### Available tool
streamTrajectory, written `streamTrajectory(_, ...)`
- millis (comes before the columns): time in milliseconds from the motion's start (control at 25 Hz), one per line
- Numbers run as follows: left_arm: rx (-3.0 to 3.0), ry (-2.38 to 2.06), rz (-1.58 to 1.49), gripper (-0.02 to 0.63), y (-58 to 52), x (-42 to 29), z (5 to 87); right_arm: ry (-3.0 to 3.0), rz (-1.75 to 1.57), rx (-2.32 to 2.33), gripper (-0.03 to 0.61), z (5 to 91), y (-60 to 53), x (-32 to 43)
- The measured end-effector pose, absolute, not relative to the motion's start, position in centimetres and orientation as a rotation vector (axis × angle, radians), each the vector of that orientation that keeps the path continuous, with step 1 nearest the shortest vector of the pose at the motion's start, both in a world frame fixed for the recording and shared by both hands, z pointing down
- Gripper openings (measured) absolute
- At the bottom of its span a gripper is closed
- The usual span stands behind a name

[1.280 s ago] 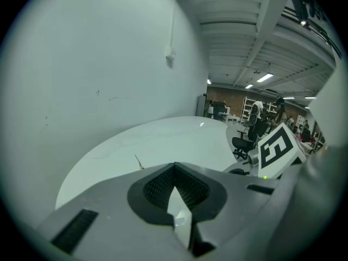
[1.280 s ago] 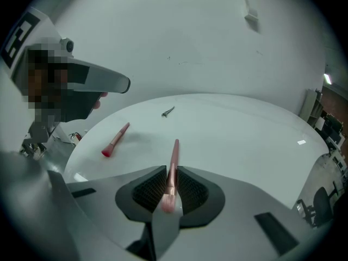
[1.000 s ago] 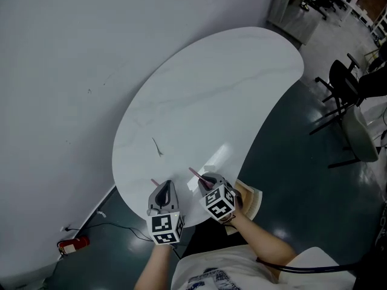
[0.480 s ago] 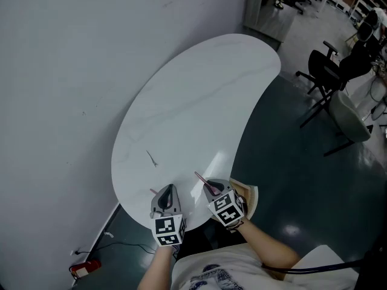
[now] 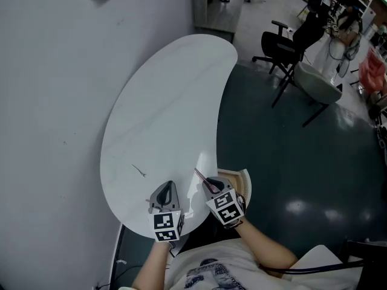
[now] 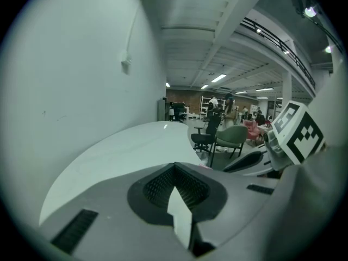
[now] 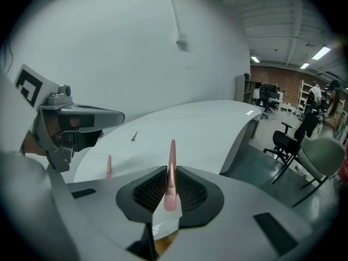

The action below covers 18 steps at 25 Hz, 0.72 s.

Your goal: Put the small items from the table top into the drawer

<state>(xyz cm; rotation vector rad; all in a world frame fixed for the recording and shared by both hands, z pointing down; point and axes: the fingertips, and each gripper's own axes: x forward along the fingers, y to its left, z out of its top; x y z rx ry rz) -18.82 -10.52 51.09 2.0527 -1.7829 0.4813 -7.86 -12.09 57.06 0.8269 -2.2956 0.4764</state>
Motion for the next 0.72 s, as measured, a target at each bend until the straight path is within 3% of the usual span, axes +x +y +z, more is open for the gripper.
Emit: streamTrajectory(720, 2.352, -1.344, 0.601, 0.025, -11.2, -9.2, 55.5, -2.011, 0.893, 1.454, 0.066, 62.2, -7.7, 4.1)
